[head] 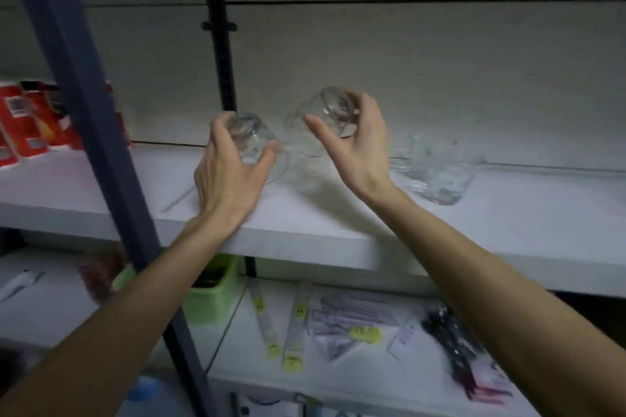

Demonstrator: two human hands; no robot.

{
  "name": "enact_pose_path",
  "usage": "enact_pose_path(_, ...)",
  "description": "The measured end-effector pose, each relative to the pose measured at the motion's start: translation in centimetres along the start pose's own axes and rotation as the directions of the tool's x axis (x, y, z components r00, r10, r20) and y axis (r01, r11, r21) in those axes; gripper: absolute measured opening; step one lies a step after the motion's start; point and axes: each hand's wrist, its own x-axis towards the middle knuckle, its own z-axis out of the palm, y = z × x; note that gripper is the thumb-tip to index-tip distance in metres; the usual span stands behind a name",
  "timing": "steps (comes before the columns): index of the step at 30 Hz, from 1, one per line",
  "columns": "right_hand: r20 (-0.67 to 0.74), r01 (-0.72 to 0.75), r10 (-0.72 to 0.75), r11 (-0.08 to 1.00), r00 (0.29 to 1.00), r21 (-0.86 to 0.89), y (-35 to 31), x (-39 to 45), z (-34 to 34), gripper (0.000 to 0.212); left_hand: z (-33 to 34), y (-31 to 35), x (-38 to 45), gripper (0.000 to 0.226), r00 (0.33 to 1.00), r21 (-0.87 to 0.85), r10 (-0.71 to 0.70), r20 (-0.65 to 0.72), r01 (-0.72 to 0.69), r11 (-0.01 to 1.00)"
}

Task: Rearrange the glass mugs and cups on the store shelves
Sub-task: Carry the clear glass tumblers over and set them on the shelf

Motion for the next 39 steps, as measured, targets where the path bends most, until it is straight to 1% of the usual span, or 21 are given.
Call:
enact_pose_path(2,-0.107,-0.046,0.047,0.999,0.993,0.007,0.5,-2.5,-4.7,0.070,1.4,3.4,-2.1,0.072,0.998,-0.076,0.056,0.037,-0.053,0.996)
enact_pose_path(4,-0.206,-0.118,0.123,0.992,0.971,0.039,0.9,-5.1,-9.5,0.069,2.5,6.5,-5.0,0.074,0.989,-0.131,0.129,0.072,-0.119,0.984)
enact_pose_path(6,-0.331,-0.170,0.192,0.981,0.924,0.095,1.4,-8.1,-14.3,0.064,3.3,9.2,-8.4,0.075,0.970,-0.179,0.224,0.098,-0.204,0.962)
enact_pose_path(8,-0.455,-0.190,0.240,0.970,0.858,0.153,1.8,-11.4,-19.0,0.058,4.3,11.9,-12.2,0.075,0.942,-0.246,0.312,0.126,-0.275,0.929)
enact_pose_path(10,-0.512,-0.202,0.257,0.966,0.820,0.162,2.2,-14.5,-23.1,0.053,5.8,14.8,-15.7,0.074,0.912,-0.315,0.374,0.167,-0.310,0.897)
enact_pose_path(13,-0.514,-0.249,0.264,0.963,0.816,0.100,3.4,-18.0,-29.1,0.049,8.5,20.2,-20.4,0.072,0.865,-0.400,0.446,0.229,-0.333,0.854)
enact_pose_path(16,-0.493,-0.307,0.281,0.951,0.824,0.030,5.2,-21.1,-35.7,0.044,11.2,25.2,-25.1,0.073,0.814,-0.449,0.506,0.284,-0.354,0.821)
enact_pose_path(17,-0.494,-0.328,0.290,0.945,0.819,0.012,5.8,-22.2,-38.0,0.044,12.2,26.6,-26.9,0.073,0.802,-0.454,0.508,0.315,-0.343,0.822)
enact_pose_path(20,-0.516,-0.406,0.325,0.912,0.793,-0.049,8.3,-26.2,-45.0,0.050,15.0,30.3,-32.7,0.075,0.785,-0.436,0.449,0.426,-0.257,0.862)
enact_pose_path(22,-0.520,-0.465,0.360,0.882,0.775,-0.081,10.3,-29.0,-49.4,0.054,17.1,32.5,-36.7,0.075,0.771,-0.422,0.427,0.472,-0.227,0.878)
enact_pose_path(25,-0.528,-0.537,0.401,0.834,0.748,-0.128,12.7,-32.5,-55.6,0.054,19.9,36.6,-41.4,0.076,0.747,-0.418,0.416,0.518,-0.203,0.885)
enact_pose_path(28,-0.556,-0.604,0.440,0.783,0.705,-0.147,13.9,-34.7,-61.3,0.055,22.7,40.8,-44.4,0.072,0.690,-0.396,0.429,0.584,-0.219,0.892)
enact_pose_path(31,-0.568,-0.676,0.502,0.724,0.652,-0.136,15.3,-36.3,-66.5,0.063,25.6,44.1,-46.6,0.071,0.617,-0.387,0.431,0.658,-0.214,0.897)
enact_pose_path(36,-0.608,-0.740,0.552,0.666,0.571,-0.091,18.1,-38.6,-73.1,0.063,30.0,49.0,-50.5,0.071,0.559,-0.371,0.419,0.716,-0.204,0.906)
enact_pose_path(37,-0.623,-0.748,0.555,0.660,0.551,-0.074,18.8,-38.9,-74.3,0.064,30.9,50.3,-51.3,0.071,0.544,-0.381,0.427,0.722,-0.202,0.902)
enact_pose_path(39,-0.636,-0.756,0.564,0.652,0.527,-0.048,20.3,-39.0,-76.7,0.066,32.9,53.3,-52.6,0.071,0.534,-0.418,0.455,0.713,-0.197,0.887)
